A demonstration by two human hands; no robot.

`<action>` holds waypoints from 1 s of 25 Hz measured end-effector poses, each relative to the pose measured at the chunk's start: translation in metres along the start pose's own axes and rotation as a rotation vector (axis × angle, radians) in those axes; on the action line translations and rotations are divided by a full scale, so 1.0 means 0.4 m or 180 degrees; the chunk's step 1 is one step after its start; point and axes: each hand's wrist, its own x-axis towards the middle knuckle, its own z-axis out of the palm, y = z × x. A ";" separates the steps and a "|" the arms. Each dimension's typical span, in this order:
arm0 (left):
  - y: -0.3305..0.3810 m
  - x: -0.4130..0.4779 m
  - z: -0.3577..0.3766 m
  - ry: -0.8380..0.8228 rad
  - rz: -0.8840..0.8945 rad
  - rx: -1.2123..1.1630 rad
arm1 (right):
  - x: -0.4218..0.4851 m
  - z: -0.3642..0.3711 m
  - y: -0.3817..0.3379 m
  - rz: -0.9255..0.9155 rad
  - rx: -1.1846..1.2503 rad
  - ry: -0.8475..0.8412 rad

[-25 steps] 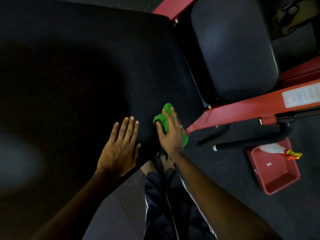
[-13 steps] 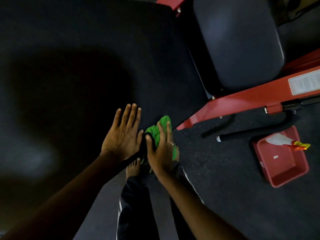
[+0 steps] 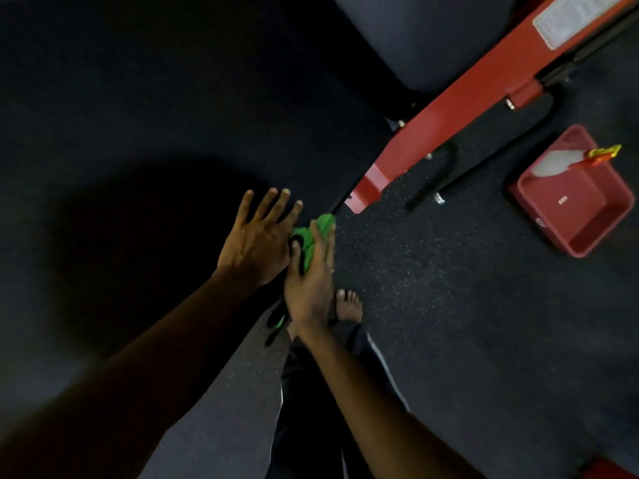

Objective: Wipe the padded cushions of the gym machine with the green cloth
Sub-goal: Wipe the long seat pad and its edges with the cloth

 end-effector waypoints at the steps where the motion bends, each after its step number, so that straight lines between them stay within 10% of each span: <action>1: -0.001 0.002 0.000 -0.0053 0.0034 -0.0039 | -0.047 0.001 0.010 -0.0064 0.0012 -0.0093; 10: -0.104 -0.035 -0.011 -0.0038 0.0426 0.0313 | -0.047 0.064 -0.017 0.0125 0.0160 0.0389; 25: -0.197 -0.105 -0.053 -0.0509 0.0808 0.0431 | -0.461 0.120 -0.149 0.0127 -0.0578 -0.0572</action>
